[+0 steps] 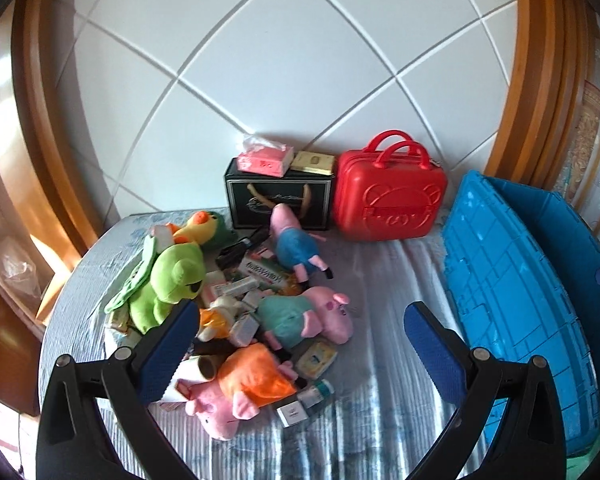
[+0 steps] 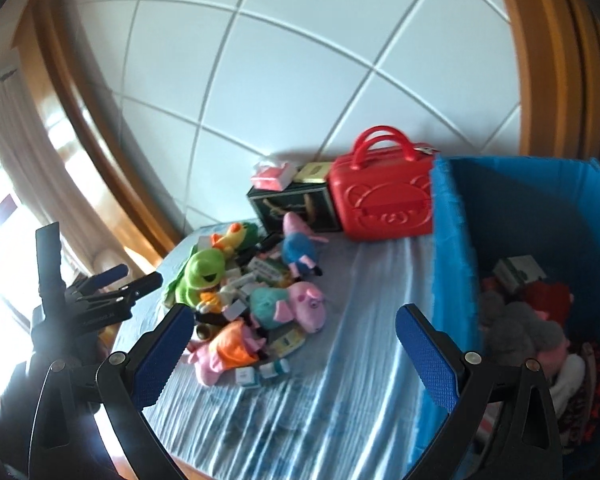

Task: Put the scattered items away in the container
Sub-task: 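Grasp the clear tape roll with the left tool while the right tool grasps the white CHANGLE box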

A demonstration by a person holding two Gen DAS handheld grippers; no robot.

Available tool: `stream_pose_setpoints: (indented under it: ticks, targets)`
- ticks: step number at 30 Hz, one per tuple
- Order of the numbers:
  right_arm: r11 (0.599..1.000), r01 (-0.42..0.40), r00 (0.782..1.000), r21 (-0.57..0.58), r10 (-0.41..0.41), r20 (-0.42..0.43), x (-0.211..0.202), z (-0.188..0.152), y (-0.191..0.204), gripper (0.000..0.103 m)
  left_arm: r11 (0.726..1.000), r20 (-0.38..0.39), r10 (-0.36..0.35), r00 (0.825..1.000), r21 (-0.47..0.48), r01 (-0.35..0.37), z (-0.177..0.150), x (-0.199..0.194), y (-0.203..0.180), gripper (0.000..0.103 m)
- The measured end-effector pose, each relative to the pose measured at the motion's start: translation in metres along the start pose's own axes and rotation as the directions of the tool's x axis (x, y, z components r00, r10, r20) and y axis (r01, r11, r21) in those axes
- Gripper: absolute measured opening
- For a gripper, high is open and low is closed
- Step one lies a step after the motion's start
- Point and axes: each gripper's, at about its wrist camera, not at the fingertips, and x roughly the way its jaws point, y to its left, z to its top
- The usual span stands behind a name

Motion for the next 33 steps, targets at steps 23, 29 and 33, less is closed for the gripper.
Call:
stream_pose_setpoints:
  ticks: [23,29,33]
  targets:
    - [0.995,-0.069,0.931,-0.066,0.041,-0.363,0.224,-0.123,0.100,0.102,0.942,-0.302,0.206,0.931,-0.196,-0.272,-0.172,0.075,0.264,0.103]
    - [0.996,-0.043,0.905,-0.080,0.005,-0.425,0.263,-0.152,0.114,0.102,0.951,-0.358,0.170,0.918,-0.184,-0.248,-0.198,0.109,0.283,0.103]
    - [0.996,-0.024,0.884,-0.089,-0.021,-0.467,0.288,-0.172,0.118,0.102,0.946,-0.379,0.145,0.914,-0.218,-0.241,-0.210,0.131,0.296,0.103]
